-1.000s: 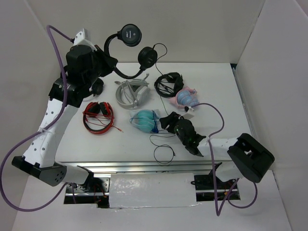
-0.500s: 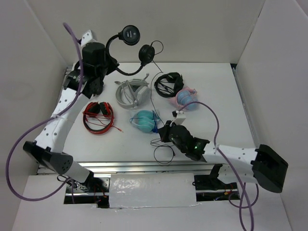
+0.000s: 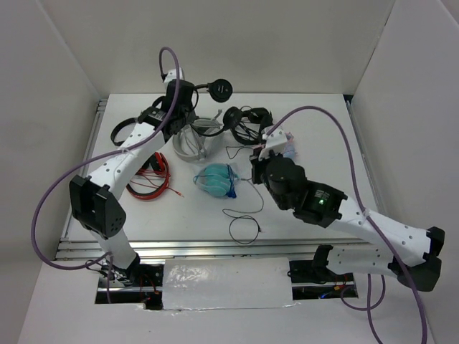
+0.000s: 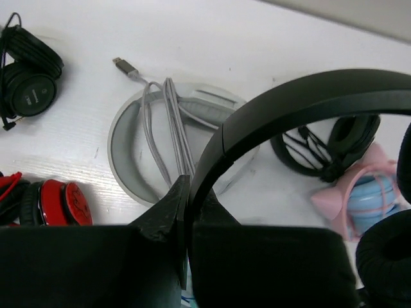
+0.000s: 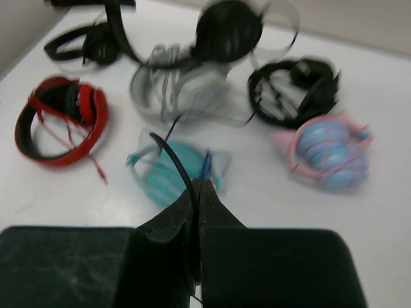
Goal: Wrap the headphones
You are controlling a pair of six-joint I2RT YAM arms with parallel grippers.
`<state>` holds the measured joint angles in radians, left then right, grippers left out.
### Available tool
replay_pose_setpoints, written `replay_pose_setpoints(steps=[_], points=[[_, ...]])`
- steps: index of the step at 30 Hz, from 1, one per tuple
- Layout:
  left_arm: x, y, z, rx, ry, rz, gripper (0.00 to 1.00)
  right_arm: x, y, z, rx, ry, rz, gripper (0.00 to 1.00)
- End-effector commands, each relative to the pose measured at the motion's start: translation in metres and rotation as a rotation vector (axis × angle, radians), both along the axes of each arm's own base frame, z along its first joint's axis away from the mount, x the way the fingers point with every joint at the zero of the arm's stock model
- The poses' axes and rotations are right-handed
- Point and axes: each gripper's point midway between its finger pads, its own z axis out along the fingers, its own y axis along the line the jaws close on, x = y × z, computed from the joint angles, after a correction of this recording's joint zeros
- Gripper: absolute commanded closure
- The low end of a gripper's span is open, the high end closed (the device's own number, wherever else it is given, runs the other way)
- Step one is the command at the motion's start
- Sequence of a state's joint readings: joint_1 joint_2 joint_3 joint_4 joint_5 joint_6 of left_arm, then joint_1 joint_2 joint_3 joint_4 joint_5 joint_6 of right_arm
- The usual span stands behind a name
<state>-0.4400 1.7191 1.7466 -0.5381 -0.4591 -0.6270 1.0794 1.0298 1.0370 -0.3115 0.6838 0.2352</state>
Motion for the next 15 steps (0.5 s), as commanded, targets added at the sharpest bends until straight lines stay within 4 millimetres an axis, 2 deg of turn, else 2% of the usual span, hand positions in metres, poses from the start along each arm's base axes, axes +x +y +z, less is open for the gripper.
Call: replay_pose_setpoints(steps=[1, 2, 3, 4, 5, 7, 8, 9, 10, 11, 12, 13, 14, 15], points=[[0.013, -0.016, 0.021, 0.018, -0.127, -0.116, 1.00, 0.012, -0.044, 0.069, -0.128, -0.185, -0.091, 1.00], [0.008, -0.034, 0.018, 0.023, -0.130, -0.216, 1.00, 0.014, -0.046, 0.089, -0.156, -0.246, -0.058, 1.00], [0.002, -0.040, 0.005, 0.075, -0.114, -0.270, 1.00, 0.014, -0.045, 0.104, -0.144, -0.286, -0.035, 1.00], [-0.004, -0.054, 0.012, 0.082, -0.151, -0.324, 1.00, 0.020, -0.048, 0.113, -0.172, -0.318, -0.015, 1.00], [-0.010, -0.065, 0.011, 0.118, -0.163, -0.411, 1.00, 0.023, -0.048, 0.127, -0.167, -0.340, 0.001, 1.00], [-0.031, -0.086, 0.003, 0.145, -0.176, -0.512, 1.00, 0.035, -0.057, 0.141, -0.196, -0.364, 0.006, 1.00], [-0.036, -0.094, 0.008, 0.161, -0.209, -0.560, 1.00, 0.042, -0.057, 0.140, -0.221, -0.360, 0.008, 1.00], [-0.051, -0.103, 0.007, 0.175, -0.219, -0.615, 1.00, 0.049, -0.060, 0.141, -0.235, -0.361, -0.003, 1.00], [-0.059, -0.109, 0.007, 0.182, -0.230, -0.658, 1.00, 0.058, -0.072, 0.145, -0.270, -0.369, -0.038, 1.00], [-0.068, -0.115, 0.001, 0.213, -0.237, -0.721, 1.00, 0.066, -0.072, 0.144, -0.287, -0.371, -0.037, 1.00], [-0.082, -0.124, 0.008, 0.220, -0.261, -0.773, 1.00, 0.072, -0.076, 0.145, -0.297, -0.377, -0.046, 1.00], [-0.092, -0.128, 0.006, 0.234, -0.258, -0.811, 1.00, 0.080, -0.087, 0.149, -0.325, -0.387, -0.068, 1.00], [-0.101, -0.130, -0.003, 0.268, -0.255, -0.854, 1.00, 0.086, -0.086, 0.151, -0.330, -0.396, -0.057, 1.00], [-0.118, -0.138, 0.002, 0.263, -0.277, -0.903, 1.00, 0.092, -0.091, 0.155, -0.334, -0.408, -0.069, 1.00]])
